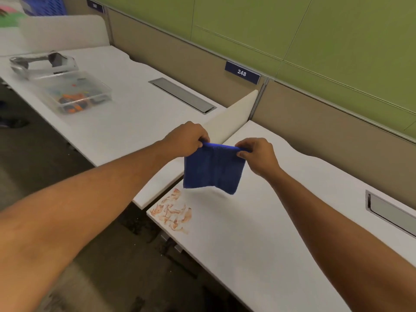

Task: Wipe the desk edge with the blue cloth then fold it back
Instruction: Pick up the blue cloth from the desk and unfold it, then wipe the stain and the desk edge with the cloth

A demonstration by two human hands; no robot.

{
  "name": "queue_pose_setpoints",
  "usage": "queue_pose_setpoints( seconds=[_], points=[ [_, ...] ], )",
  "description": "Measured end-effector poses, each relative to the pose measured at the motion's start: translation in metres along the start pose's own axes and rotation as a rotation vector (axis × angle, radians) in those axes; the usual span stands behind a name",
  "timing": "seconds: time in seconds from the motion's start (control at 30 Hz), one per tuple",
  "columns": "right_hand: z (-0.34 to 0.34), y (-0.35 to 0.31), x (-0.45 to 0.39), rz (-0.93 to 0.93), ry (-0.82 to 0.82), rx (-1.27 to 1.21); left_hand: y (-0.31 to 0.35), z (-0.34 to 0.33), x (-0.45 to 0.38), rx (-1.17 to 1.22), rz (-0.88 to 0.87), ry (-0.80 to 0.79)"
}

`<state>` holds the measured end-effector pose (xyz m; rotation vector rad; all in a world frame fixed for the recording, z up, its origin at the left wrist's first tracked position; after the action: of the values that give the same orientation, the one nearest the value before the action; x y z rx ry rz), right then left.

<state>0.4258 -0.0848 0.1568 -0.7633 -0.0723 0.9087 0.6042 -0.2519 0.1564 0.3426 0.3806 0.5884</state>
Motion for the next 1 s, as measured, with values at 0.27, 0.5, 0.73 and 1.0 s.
queue_pose_setpoints(
  seconds=[0.27,0.5,0.73,1.0],
  points=[
    [-0.043,0.028,0.062,0.204,0.005,0.124,-0.034,-0.054,0.08,-0.056,-0.088,0.154],
    [-0.089,0.07,0.138,0.165,-0.341,0.27,-0.05,-0.15,0.19,-0.164,-0.051,-0.068],
    [-0.098,0.09,0.172,0.228,-0.399,0.278,-0.036,-0.155,0.234,-0.108,0.052,0.021],
    [-0.087,0.118,0.186,0.4,-0.446,0.239,0.008,-0.169,0.272,-0.162,0.129,0.216]
  ],
)
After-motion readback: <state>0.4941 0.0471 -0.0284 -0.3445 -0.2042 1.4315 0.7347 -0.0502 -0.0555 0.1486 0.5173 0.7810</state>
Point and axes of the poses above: each hand's wrist, its own x-axis away from the middle knuckle, its own z-axis out of the back of the hand, y = z × x, the point moved 1 cm from there along -x, towards the middle knuckle, and after that the axes turned 11 degrees about y, right-handed, at the moved point
